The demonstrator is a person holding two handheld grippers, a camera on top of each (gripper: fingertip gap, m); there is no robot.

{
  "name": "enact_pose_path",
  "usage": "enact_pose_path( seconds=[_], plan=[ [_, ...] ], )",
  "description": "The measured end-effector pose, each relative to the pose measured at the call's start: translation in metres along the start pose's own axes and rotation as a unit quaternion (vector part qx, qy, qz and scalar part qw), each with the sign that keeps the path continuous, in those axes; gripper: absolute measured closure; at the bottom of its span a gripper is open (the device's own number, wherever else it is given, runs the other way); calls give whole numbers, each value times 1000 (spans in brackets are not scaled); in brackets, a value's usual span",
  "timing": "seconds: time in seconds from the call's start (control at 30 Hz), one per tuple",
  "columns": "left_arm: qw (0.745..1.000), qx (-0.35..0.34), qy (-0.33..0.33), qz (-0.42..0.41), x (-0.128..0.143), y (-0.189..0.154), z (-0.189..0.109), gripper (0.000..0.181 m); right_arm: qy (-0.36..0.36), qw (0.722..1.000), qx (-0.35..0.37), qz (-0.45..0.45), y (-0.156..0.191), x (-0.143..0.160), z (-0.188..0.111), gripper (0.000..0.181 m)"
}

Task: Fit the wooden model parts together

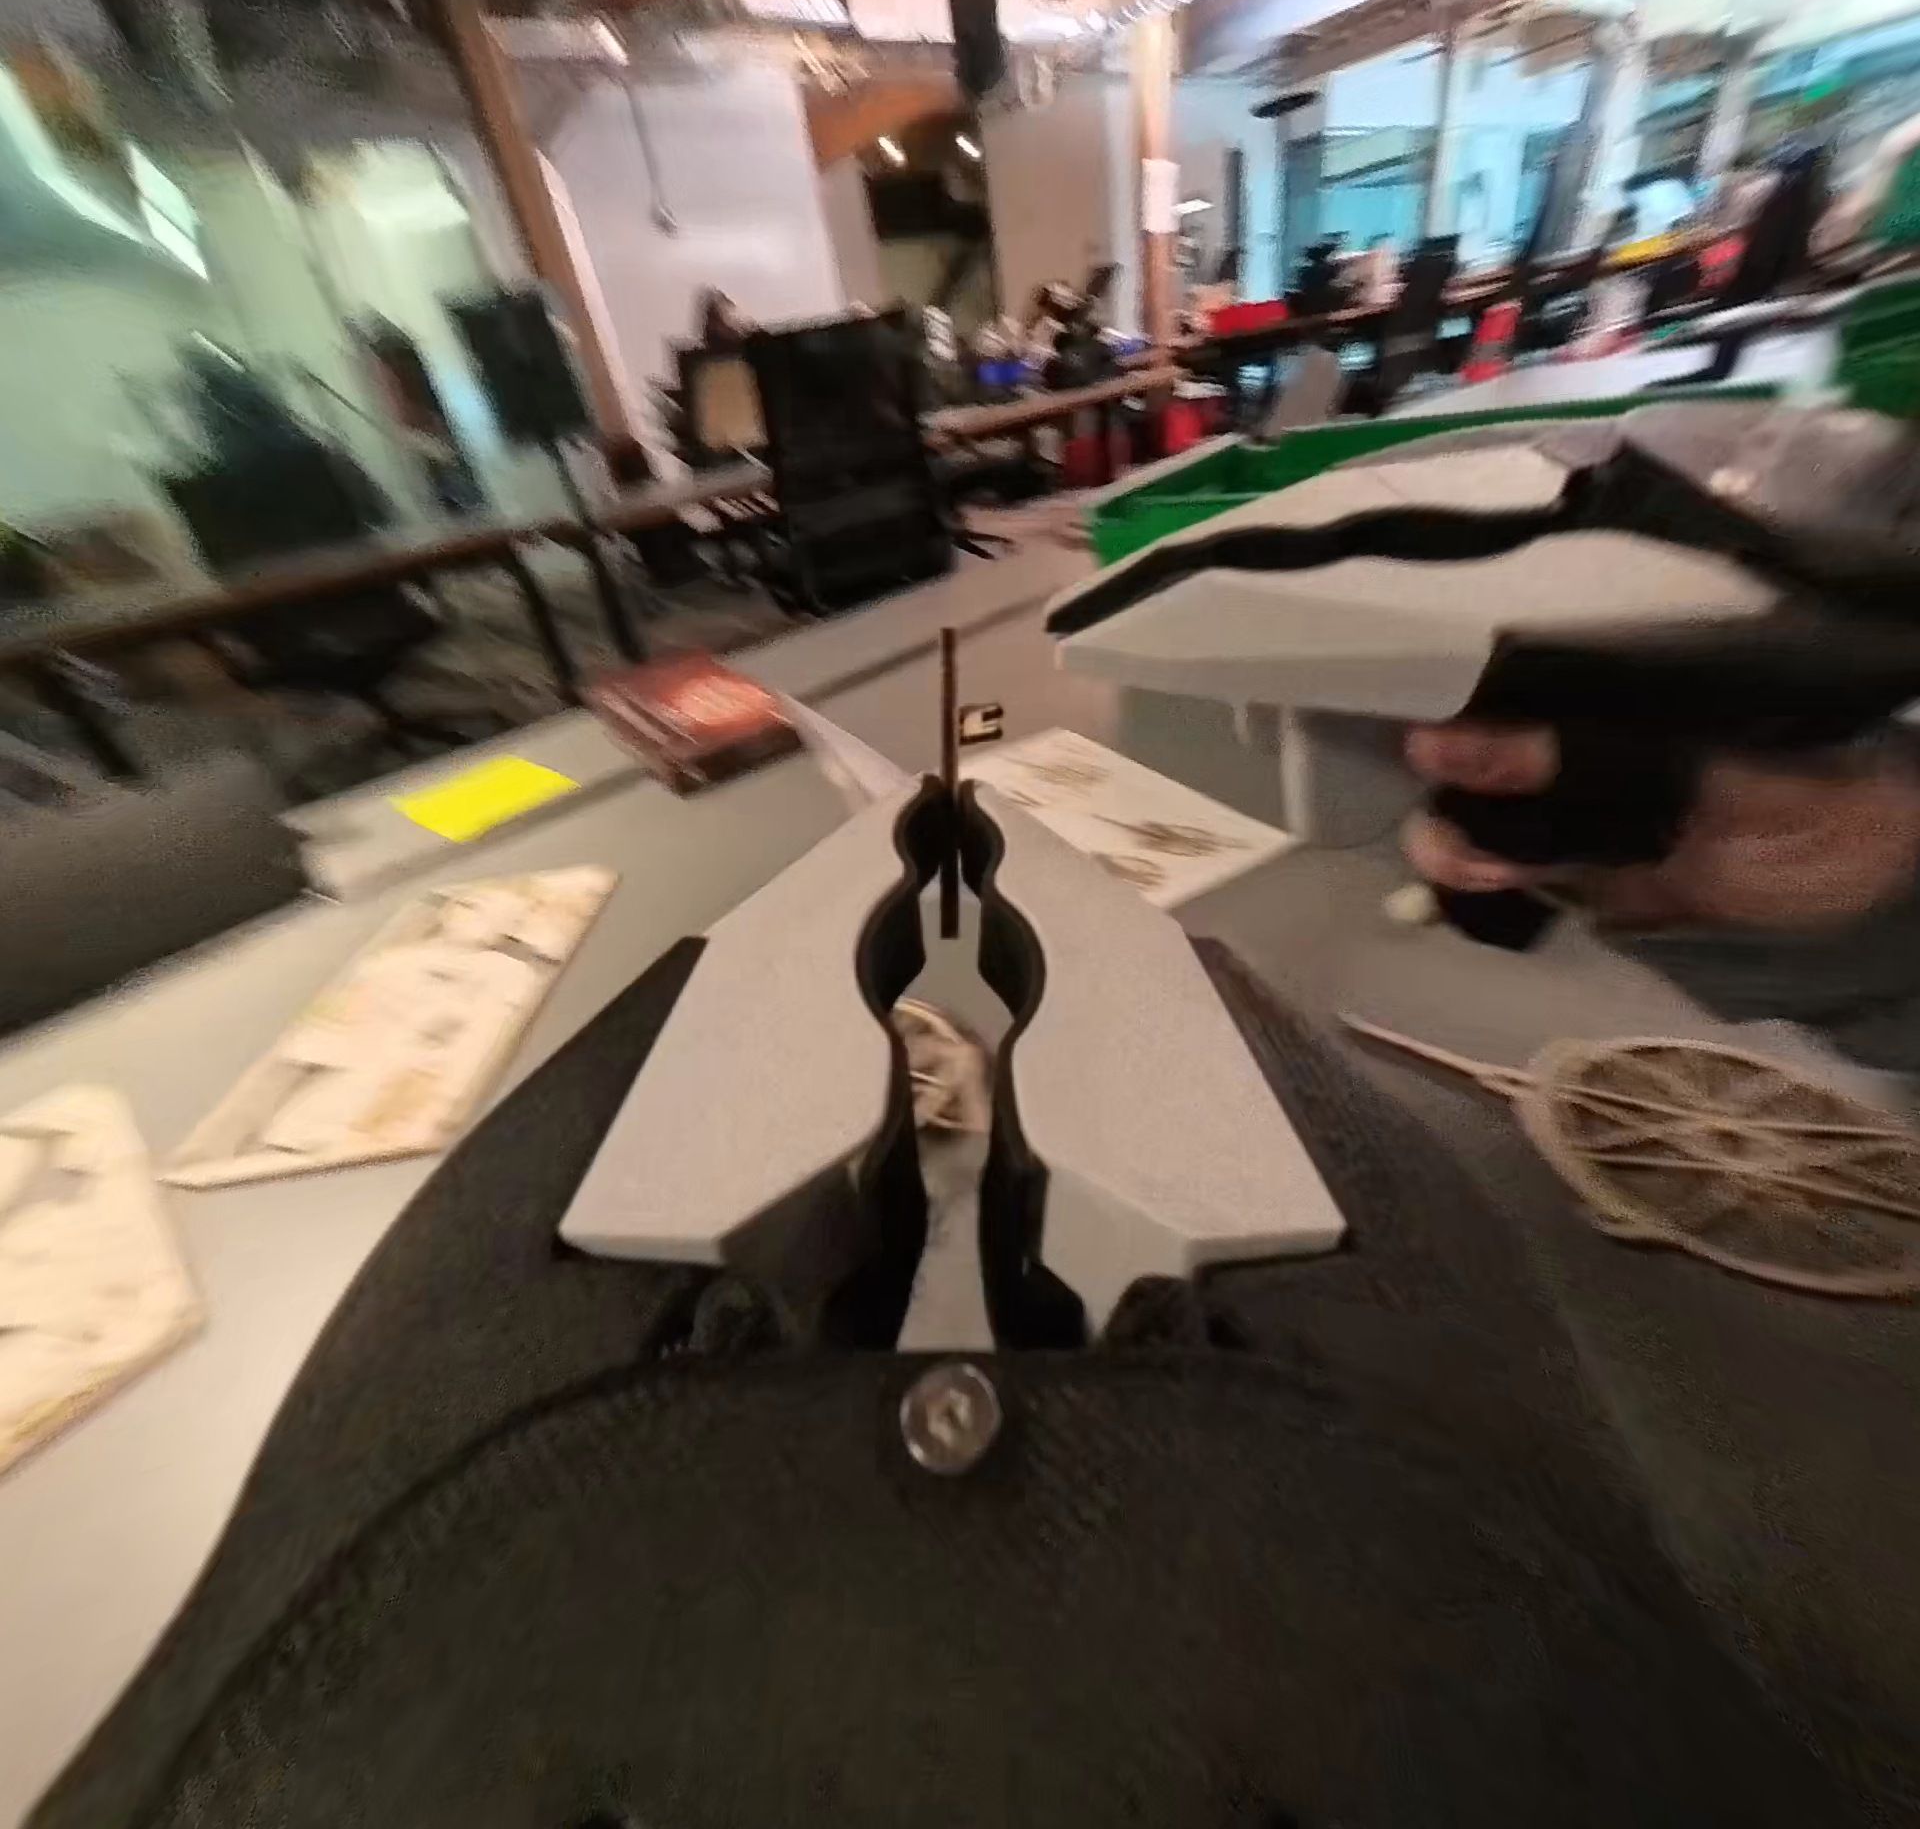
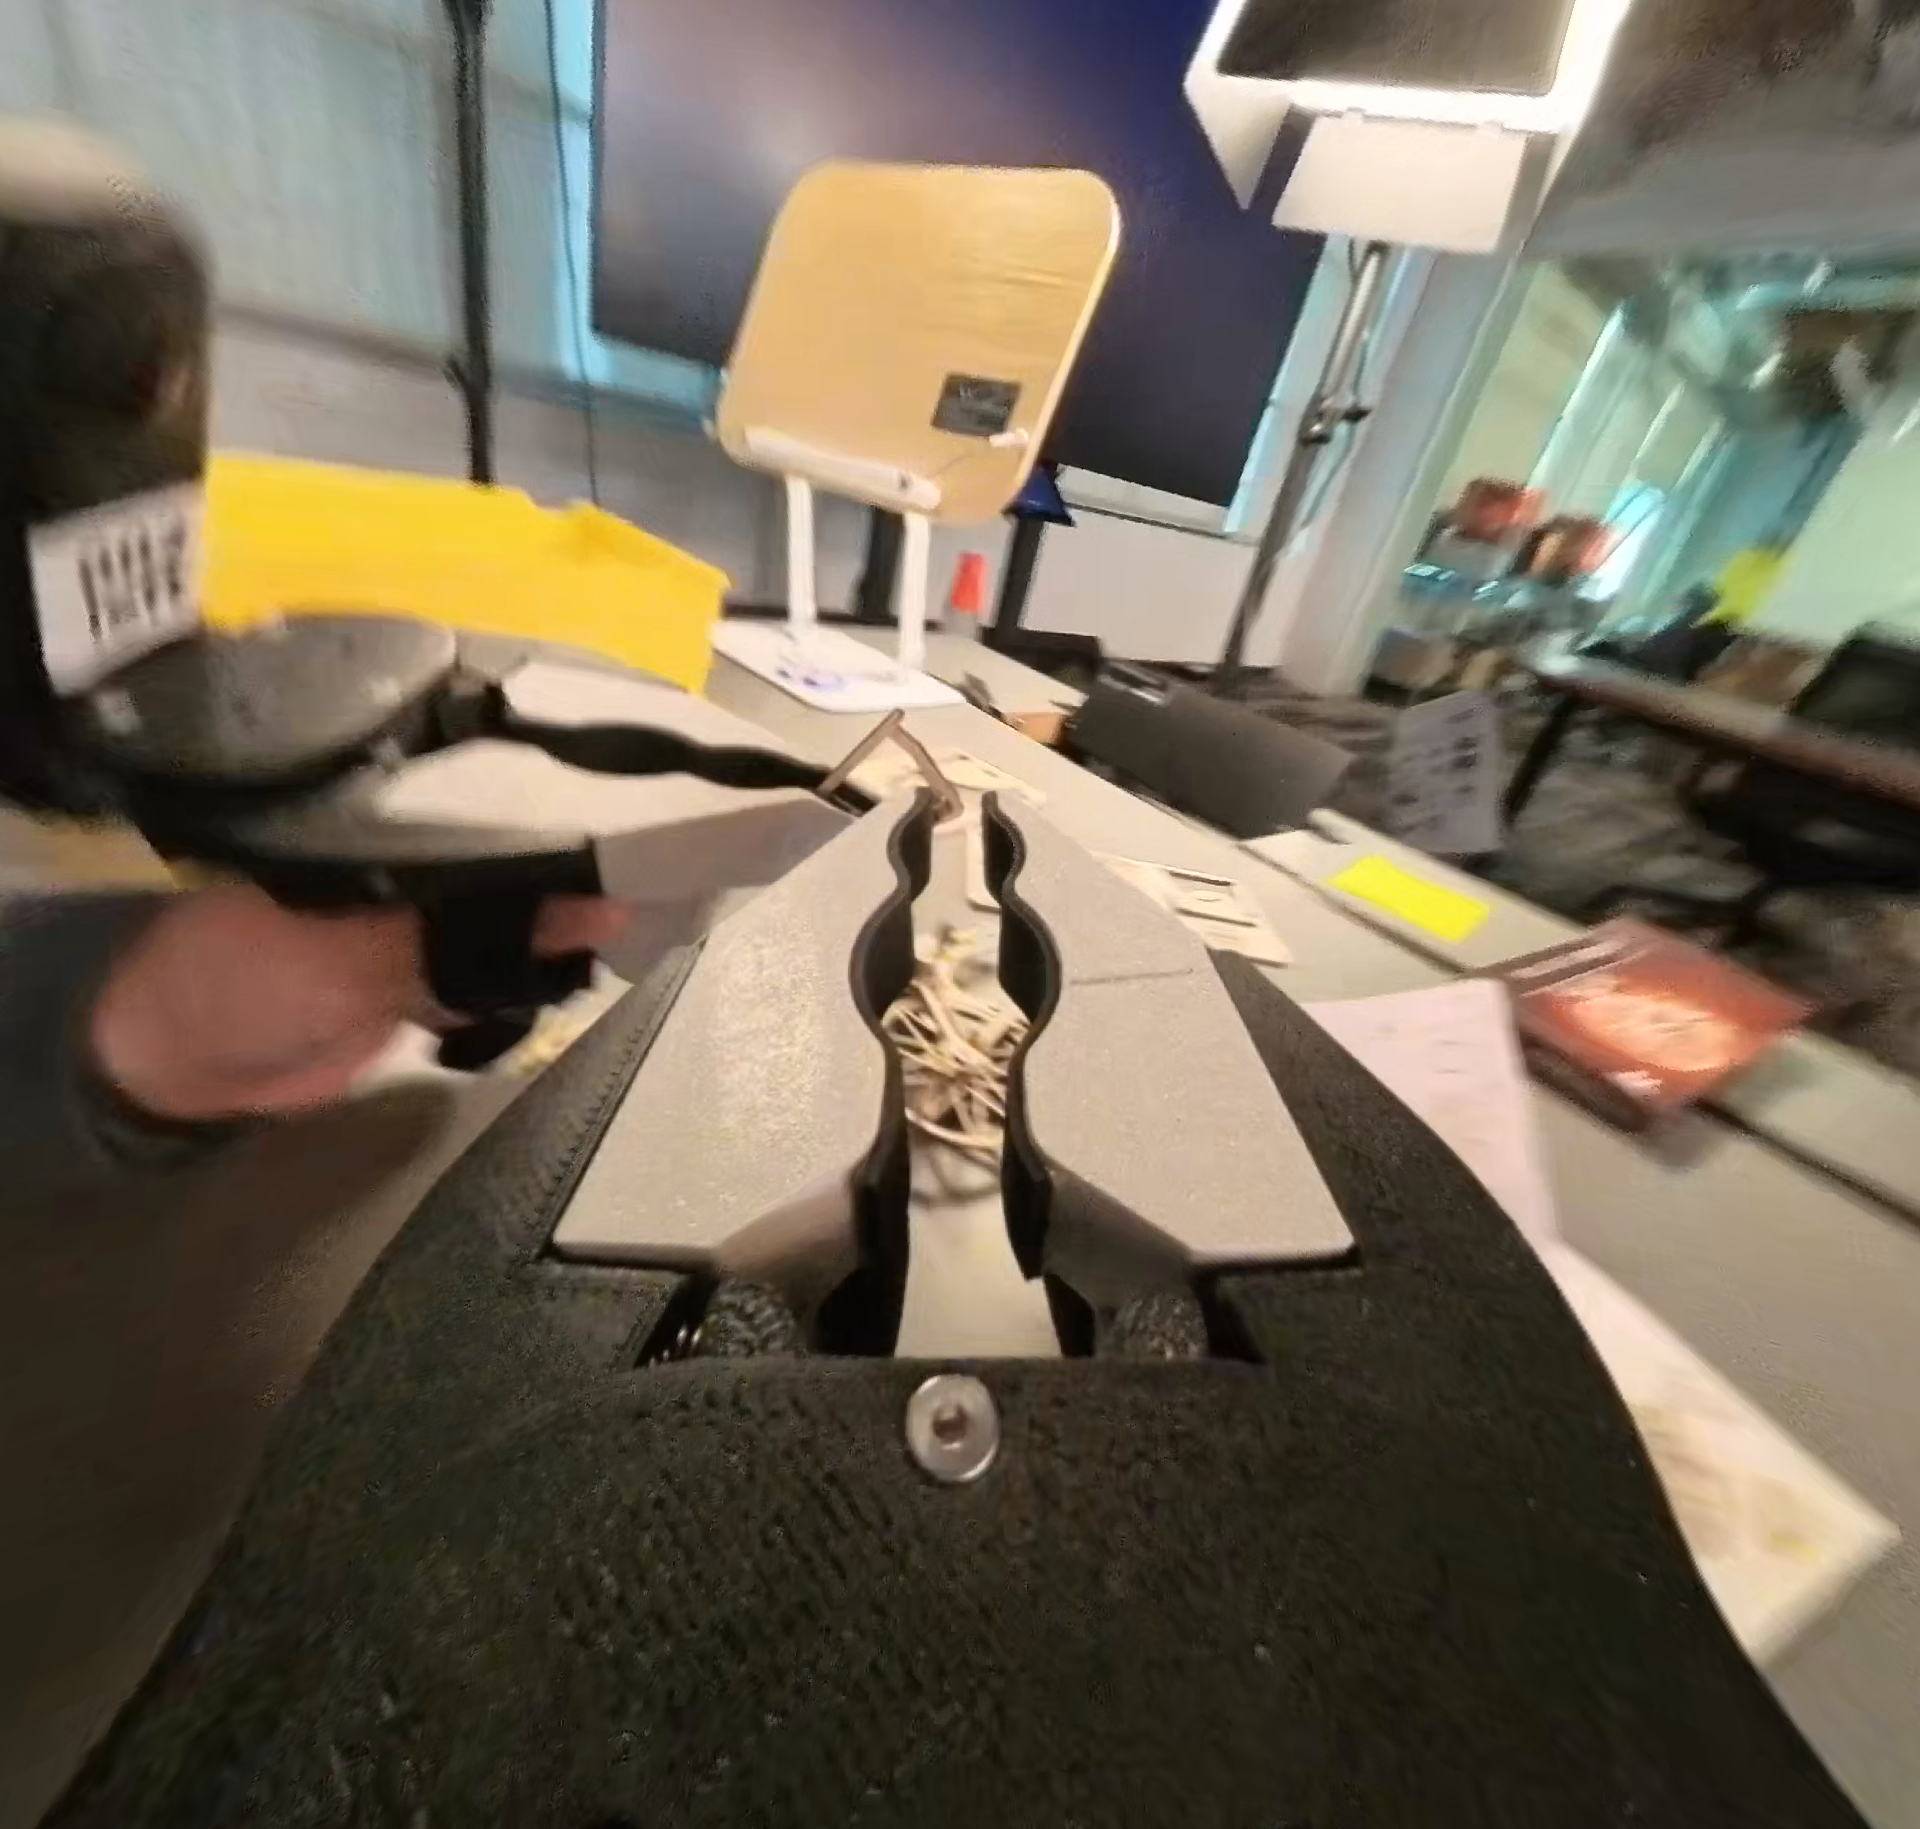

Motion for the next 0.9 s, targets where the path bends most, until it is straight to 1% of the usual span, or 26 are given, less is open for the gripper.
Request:
enact_pose_path(
  seconds=[0.07, 0.17, 0.23, 0.37, 0.47, 0.57, 0.77, 0.9],
  plan=[
    [993, -48, -54, 88, -9, 3, 0, 180, -47, 994, -19, 93, -8, -5, 5, 176],
    [976, -67, -113, 173, -18, -2, 0, 180, -102, 975, -52, 189, -18, -4, 8, 177],
    [968, -73, -131, 203, -19, -7, 0, 180, -118, 964, -64, 229, -22, 2, 7, 175],
    [957, -93, -150, 229, -23, -9, 0, 180, -169, 930, -131, 298, -26, 8, 4, 170],
    [958, -100, -148, 225, -24, -7, 0, 180, -192, 914, -173, 312, -23, 8, 6, 169],
    [960, -97, -146, 219, -23, -6, 0, 180, -183, 920, -174, 299, -19, 9, 9, 174],
    [966, -78, -140, 205, -21, -10, 0, 180, -204, 915, -169, 303, -20, 10, 8, 177],
    [971, -69, -135, 185, -21, -9, 0, 180, -196, 923, -158, 290, -20, 10, 7, 181]
  ],
)
Point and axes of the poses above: each gripper's, where its closed fingertips meet, z out along the fingers, x out of its underside, y = z × x across the jaws, the point moved 9 cm from there along -z, back along the fingers, and after that the axes turned 15 degrees about -x, right-handed, at the moved point
